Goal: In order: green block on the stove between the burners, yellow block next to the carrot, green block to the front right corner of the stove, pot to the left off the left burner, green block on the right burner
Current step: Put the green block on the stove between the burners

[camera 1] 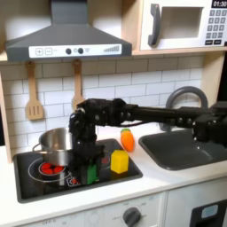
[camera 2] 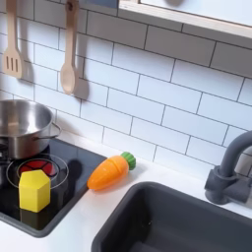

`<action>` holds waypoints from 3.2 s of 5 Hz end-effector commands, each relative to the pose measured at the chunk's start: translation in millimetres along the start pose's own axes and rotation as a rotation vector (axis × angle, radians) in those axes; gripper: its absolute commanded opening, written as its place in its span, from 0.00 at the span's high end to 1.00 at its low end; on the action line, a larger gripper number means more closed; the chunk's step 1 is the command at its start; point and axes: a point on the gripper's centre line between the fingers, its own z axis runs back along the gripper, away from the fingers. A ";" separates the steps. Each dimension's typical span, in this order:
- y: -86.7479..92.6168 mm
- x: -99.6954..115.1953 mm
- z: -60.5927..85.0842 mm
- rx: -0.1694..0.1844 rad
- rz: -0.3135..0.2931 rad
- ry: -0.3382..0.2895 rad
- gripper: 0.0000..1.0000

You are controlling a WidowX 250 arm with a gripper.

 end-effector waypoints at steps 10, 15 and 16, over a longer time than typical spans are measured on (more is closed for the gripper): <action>-11.5 15.2 36.2 -0.077 0.091 -0.065 0.00; -19.1 10.0 36.6 -0.110 0.079 -0.073 0.00; -25.9 4.9 38.4 -0.128 0.071 -0.073 0.00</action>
